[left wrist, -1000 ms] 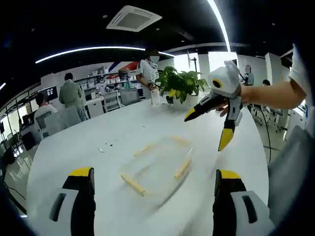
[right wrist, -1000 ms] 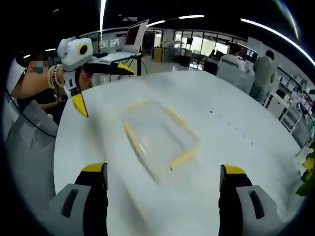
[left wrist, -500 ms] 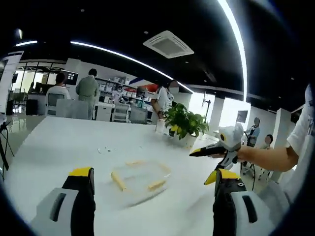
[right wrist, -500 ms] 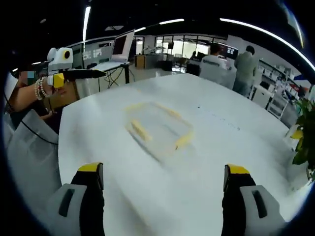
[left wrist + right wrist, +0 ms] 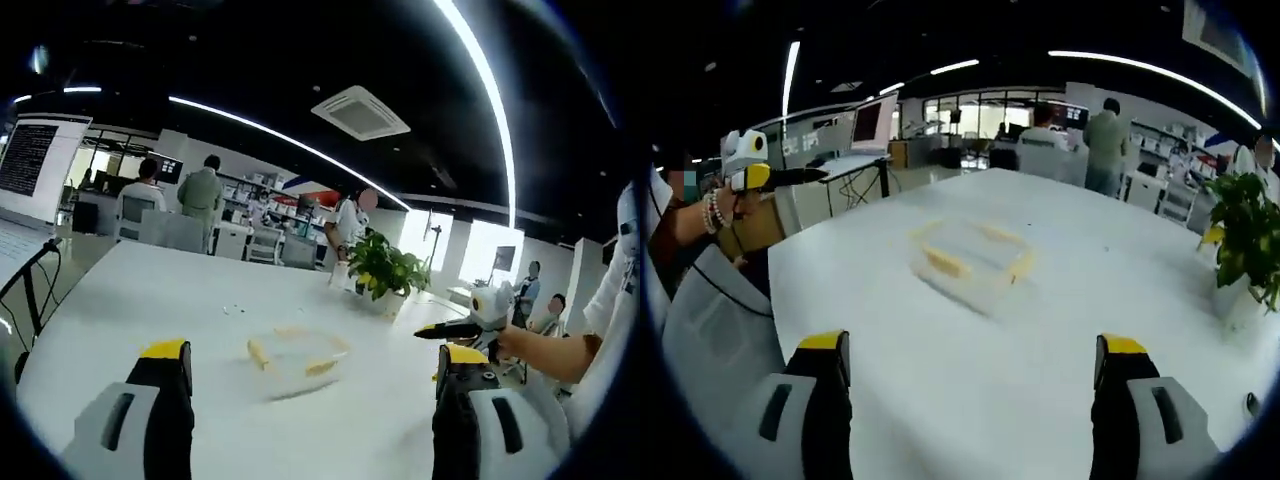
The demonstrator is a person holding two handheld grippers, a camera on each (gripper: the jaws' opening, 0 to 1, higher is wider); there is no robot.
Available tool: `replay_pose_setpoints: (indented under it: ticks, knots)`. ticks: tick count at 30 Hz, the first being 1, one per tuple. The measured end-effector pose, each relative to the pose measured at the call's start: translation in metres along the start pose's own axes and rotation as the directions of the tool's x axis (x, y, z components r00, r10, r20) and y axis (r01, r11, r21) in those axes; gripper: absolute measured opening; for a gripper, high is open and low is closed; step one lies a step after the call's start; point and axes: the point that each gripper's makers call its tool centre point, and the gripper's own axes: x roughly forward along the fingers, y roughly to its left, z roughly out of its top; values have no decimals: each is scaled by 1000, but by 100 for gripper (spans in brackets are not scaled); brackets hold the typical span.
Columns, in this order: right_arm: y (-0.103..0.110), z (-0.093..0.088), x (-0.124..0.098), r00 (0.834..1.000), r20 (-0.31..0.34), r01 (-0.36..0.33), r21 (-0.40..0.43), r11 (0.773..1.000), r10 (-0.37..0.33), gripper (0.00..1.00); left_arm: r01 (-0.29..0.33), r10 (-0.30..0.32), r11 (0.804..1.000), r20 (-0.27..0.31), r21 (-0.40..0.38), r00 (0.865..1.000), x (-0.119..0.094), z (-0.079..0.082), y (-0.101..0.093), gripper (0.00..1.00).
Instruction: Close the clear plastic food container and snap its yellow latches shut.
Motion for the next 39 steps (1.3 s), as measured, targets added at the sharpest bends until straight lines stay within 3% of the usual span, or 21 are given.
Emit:
replay_pose_setpoints:
  ticks: [6,11,15,18,22,27,31,34,37,39]
  knots:
    - [13,-6,-16,1000,-2,19,-28,999,-19,100,-5,6,1000,4,-29,1000,-27,-10,-4,99]
    - [27,-11,-28,1000,15,26,-9,1000,-26,100,-60,58,997,-30,-50,998,-53,-25,-3,99]
    - [39,-17,-34,999,19,29,-9,1000,-29,100,-71,75,996,73,-52,995,-65,-18,-6,99]
    - [45,-23,-38,1000,8,25,-2,1000,-24,100,-100,101,992,19,-74,995,-73,-31,-6,98]
    - [50,-28,-45,999,0,51,-34,998,-51,100,-97,97,992,7,-76,995,-79,-41,-7,98]
    - [56,-40,-50,998,-12,54,-10,998,-54,100,-90,91,989,3,-116,996,-82,-50,-16,99]
    - [62,-45,-52,998,-14,56,-2,998,-56,100,-105,103,993,-34,-57,994,-83,-64,-22,99]
    - [59,-47,-53,997,-21,67,-13,998,-68,100,-62,58,993,-34,-104,998,-82,-71,-32,99]
    - [57,-53,-53,997,-23,69,11,998,-69,100,-91,84,991,-71,-102,994,-85,-78,-27,99]
    - [57,-58,-53,997,-33,73,17,997,-73,100,-94,90,991,-50,-92,995,-86,-75,-26,99]
